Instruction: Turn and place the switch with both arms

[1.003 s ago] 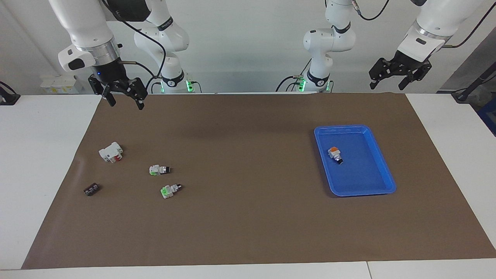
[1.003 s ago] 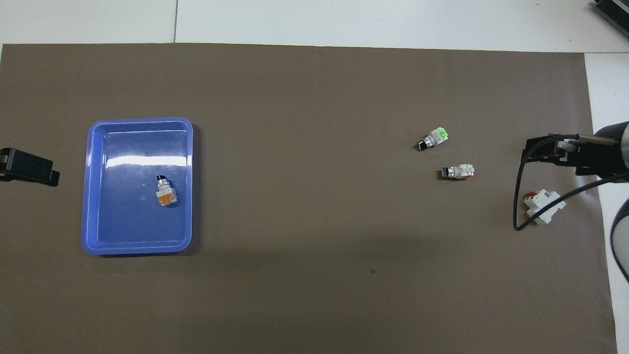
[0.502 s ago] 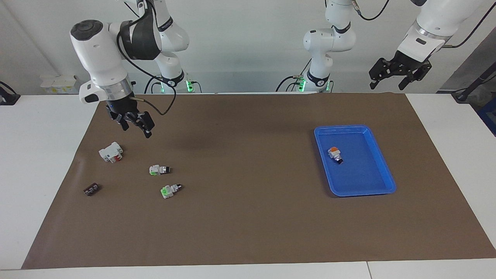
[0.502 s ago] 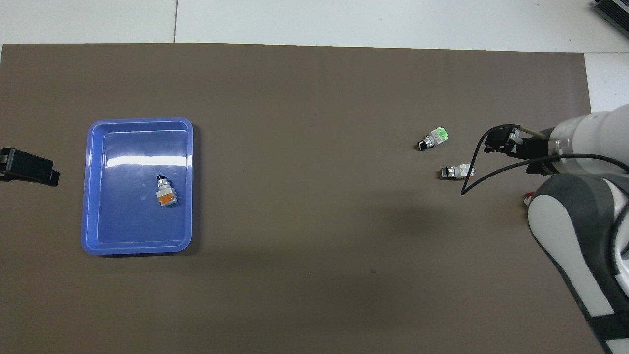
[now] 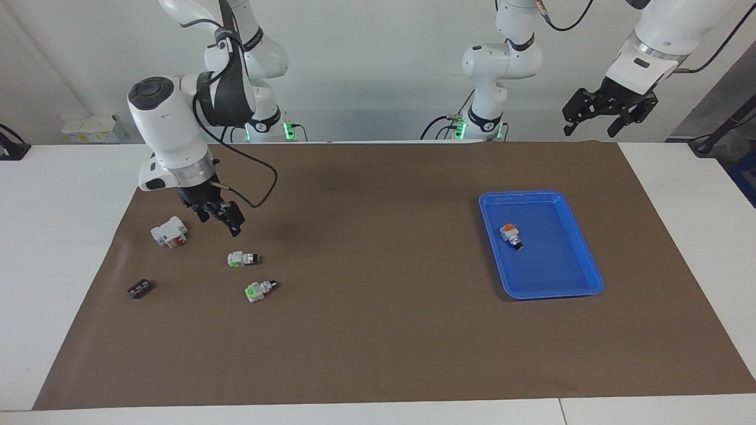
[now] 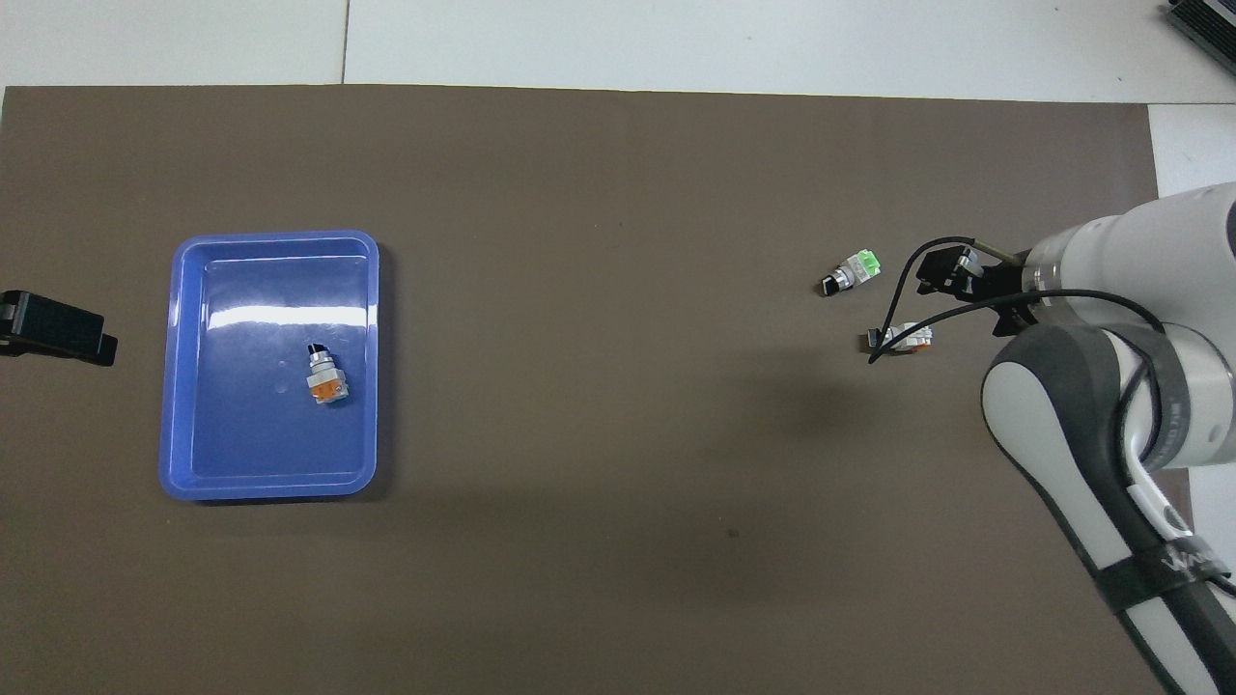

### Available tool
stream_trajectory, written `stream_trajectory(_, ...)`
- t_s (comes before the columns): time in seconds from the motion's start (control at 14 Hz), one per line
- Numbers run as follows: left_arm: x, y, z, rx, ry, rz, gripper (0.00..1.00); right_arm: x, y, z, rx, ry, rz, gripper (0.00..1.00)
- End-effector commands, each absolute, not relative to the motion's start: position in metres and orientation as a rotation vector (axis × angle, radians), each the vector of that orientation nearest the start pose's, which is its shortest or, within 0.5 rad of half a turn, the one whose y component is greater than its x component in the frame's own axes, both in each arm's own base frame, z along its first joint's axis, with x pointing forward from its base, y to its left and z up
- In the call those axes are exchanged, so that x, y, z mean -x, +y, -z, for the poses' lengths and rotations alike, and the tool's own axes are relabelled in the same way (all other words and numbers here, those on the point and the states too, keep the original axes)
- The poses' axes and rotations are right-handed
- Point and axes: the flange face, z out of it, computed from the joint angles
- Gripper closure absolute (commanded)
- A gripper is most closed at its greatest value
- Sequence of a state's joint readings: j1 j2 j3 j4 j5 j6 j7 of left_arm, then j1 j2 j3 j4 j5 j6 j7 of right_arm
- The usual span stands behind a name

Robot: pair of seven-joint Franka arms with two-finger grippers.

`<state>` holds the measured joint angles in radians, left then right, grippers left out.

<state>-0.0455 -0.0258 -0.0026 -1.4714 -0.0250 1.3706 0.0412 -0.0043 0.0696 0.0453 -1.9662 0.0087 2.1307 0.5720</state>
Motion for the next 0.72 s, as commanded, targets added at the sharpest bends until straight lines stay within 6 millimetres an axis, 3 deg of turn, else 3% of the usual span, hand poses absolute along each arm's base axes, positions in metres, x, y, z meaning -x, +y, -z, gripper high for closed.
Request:
stream_trajectory(0.0,-0.515,-0.026,-0.668,3.143,0.13,-0.123,0.0,-0.584,0.01,-0.452,2.982,0.862,0.2,0.0)
stream_trajectory(0.21,-0.515,-0.026,-0.668,3.143,0.13,-0.123,0.0,-0.579,0.011,-0.446,2.981,0.887,0.178,0.0)
stream_trajectory(0.29,-0.515,-0.026,-0.668,3.143,0.13,-0.123,0.0,-0.58,0.006,-0.443,2.949,0.975,0.168,0.0)
stream_trajectory(0.5,-0.515,-0.026,-0.668,3.143,0.13,-0.123,0.0,-0.593,0.012,-0.402,2.775,1.379,0.129,0.0)
stream_trajectory(0.64,-0.515,-0.026,-0.668,3.143,0.13,-0.123,0.0,-0.595,0.015,-0.392,2.713,1.493,0.119,0.0)
